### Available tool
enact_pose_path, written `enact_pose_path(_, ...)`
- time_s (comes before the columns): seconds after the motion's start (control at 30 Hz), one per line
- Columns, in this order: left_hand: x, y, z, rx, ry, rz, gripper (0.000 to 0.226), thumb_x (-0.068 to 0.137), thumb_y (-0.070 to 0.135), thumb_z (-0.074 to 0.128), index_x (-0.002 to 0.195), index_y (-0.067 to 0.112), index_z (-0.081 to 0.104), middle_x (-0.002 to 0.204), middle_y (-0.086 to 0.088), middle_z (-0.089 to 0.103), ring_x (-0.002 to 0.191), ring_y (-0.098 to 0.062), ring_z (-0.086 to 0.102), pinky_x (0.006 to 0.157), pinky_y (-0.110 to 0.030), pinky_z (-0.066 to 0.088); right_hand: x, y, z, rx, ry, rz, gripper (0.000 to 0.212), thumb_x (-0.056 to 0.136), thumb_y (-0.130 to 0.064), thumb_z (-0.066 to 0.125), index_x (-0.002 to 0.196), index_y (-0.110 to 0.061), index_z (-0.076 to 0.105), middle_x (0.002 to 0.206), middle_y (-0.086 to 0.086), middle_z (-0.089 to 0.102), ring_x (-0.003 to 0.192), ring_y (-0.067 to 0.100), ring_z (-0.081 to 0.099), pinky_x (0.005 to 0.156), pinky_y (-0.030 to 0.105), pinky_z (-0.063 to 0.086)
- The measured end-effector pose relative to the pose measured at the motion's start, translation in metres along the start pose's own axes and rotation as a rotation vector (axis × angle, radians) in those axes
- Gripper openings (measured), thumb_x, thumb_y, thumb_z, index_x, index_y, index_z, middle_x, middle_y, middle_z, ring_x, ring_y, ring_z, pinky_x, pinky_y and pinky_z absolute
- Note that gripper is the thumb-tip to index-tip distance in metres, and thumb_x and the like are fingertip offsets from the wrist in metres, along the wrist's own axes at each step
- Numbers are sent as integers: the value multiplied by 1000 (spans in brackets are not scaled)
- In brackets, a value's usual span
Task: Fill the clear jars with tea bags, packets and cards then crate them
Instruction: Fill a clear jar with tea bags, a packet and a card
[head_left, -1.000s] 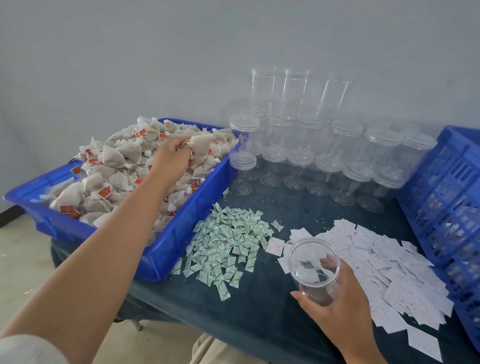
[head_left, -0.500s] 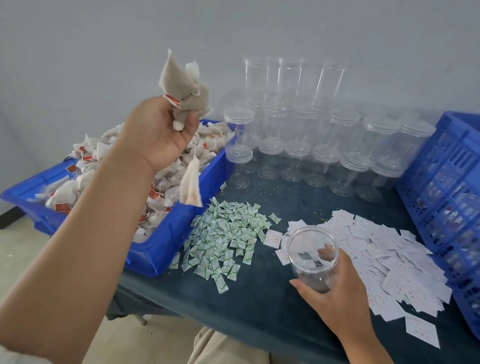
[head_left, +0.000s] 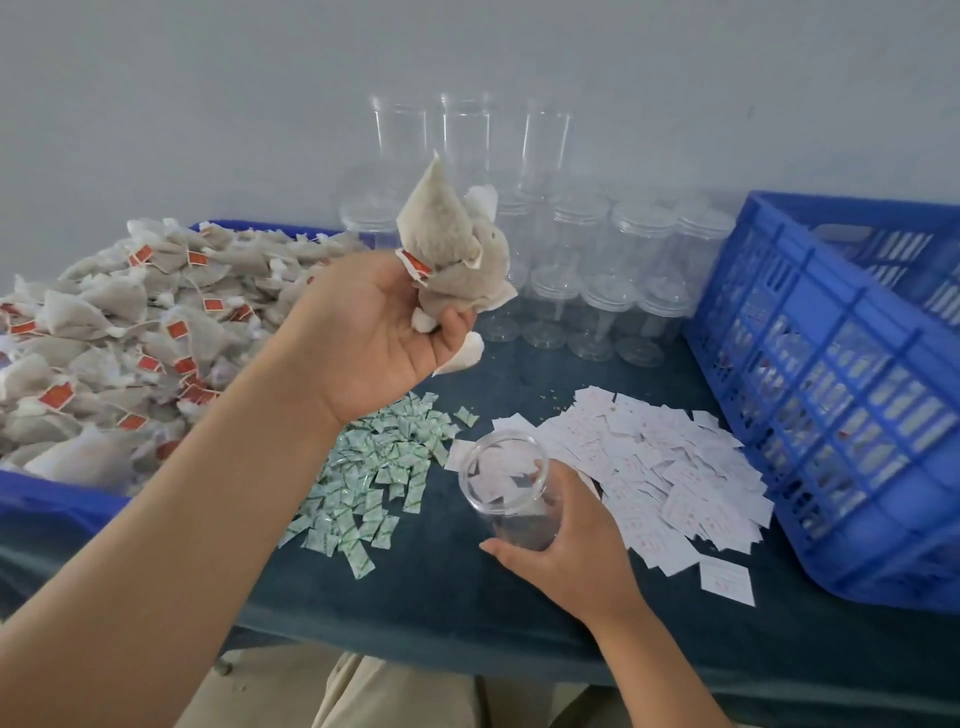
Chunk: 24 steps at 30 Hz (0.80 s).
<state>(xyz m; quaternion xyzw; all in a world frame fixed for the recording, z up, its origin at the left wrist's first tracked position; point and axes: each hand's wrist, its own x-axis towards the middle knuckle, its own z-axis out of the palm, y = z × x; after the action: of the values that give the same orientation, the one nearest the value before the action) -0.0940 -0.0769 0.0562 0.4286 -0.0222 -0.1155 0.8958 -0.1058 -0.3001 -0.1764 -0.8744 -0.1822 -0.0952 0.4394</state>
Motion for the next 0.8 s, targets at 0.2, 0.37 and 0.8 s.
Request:
enact_pose_path(0.2,4,-1,25,32,-75,38,32,80,10,51,107,8,68,88,-6,66,67,-14,55,57,-17,49,0,3,0,10,7,31,79,62,-83,84,123,-48,49,127,-38,55,120,-9,55,84,7,48)
enact_pose_path(0.37,5,-28,22,128,-61,-27,27,90,8,50,98,6,76,81,-3,68,63,-10,57,57,-17,51,-2,-2,-6,79,38,28,79,61,-82,84,124,-72,37,131,-46,52,121,-13,55,87,2,45)
enact_pose_path(0.8,9,-83,-33,617,132,-91,38,106,6,49,106,27,81,104,0,80,89,-12,75,73,-24,61,-3,-3,-7,229,117,38,75,68,-62,92,130,-54,50,130,-31,64,121,2,65,88,19,58)
